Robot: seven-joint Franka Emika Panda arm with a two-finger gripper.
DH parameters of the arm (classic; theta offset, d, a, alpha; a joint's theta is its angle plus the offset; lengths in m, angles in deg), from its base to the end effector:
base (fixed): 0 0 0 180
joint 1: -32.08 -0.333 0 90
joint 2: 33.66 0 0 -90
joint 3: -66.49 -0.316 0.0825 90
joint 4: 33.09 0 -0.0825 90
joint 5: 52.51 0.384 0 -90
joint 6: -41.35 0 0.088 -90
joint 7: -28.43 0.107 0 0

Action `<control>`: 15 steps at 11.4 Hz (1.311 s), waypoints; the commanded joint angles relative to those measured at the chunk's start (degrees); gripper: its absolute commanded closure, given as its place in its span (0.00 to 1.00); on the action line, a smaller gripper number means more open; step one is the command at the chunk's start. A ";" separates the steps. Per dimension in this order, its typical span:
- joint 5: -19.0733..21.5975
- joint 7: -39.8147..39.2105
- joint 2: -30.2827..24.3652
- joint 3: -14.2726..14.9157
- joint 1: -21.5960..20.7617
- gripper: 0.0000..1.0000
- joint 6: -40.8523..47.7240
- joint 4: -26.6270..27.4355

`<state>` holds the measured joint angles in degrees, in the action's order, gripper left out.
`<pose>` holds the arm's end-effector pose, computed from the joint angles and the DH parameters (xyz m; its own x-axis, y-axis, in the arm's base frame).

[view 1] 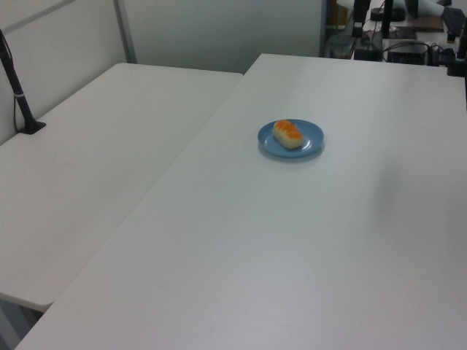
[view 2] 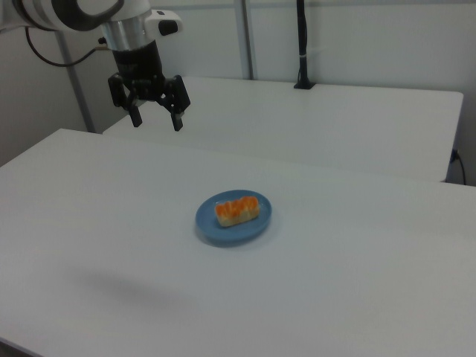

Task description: Put the bread on a plate

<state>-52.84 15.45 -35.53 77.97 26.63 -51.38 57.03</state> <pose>0.5464 -0.0603 0.6455 0.9897 0.1212 0.0756 0.1203 -0.9926 0.0167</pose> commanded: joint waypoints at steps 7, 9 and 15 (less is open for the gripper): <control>0.59 3.32 -1.73 -2.69 2.45 0.00 -5.27 4.79; 0.59 3.13 -1.73 -3.74 3.16 0.00 -4.74 4.80; 1.03 3.65 -1.38 -3.39 3.61 0.00 -3.42 4.09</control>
<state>-52.84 19.81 -35.56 75.19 29.39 -55.28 59.75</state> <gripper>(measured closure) 0.000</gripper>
